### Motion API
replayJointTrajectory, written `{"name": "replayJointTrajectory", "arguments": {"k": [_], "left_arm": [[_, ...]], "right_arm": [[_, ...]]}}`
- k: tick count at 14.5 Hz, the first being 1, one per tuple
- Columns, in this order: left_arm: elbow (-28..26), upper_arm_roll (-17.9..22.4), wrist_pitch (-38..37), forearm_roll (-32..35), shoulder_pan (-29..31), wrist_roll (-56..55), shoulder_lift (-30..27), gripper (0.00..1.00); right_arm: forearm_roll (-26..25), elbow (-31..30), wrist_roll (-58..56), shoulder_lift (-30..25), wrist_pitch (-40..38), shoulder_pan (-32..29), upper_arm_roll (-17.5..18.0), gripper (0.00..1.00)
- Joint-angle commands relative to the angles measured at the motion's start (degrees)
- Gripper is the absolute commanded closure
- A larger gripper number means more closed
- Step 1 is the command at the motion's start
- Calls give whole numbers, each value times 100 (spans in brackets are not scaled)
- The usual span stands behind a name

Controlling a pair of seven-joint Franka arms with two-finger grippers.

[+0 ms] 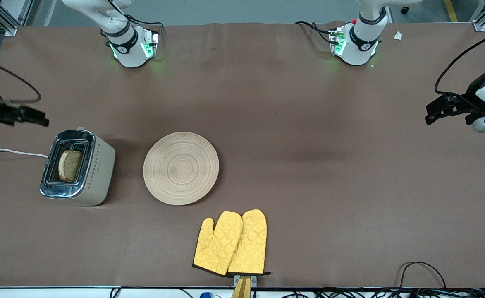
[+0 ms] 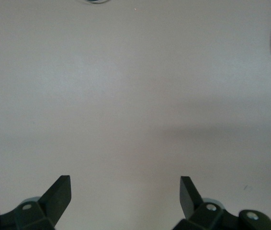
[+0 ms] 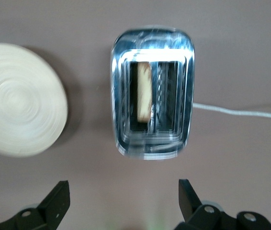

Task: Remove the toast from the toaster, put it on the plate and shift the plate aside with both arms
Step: 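Move the right gripper over the toaster toward the toast slice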

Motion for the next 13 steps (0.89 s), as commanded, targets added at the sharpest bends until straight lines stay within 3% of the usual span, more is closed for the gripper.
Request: {"name": "replayJointTrajectory", "arguments": {"k": [1, 6, 9, 10, 11, 12, 13], "left_arm": [[40, -12, 69, 129, -62, -12, 25, 0], [31, -56, 78, 490, -97, -21, 26, 0], [31, -65, 69, 455, -71, 23, 26, 0], [31, -65, 60, 446, -71, 32, 26, 0], [31, -65, 69, 437, -80, 23, 26, 0], [31, -65, 60, 394, -80, -29, 26, 0], [31, -65, 69, 289, -71, -47, 17, 0]], "right_arm": [[-44, -611, -90, 158, 844, -125, 50, 0], [-53, -1684, -90, 149, 2181, -116, 50, 0], [-62, -1783, -108, 298, 2430, -151, 50, 5], [-62, -1766, -212, 351, 2447, -151, 50, 19], [-62, -1766, -265, 395, 2474, -160, 50, 38], [-62, -1766, -266, 404, 2483, -160, 50, 68], [-62, -1766, -266, 404, 2474, -160, 50, 91]]}}
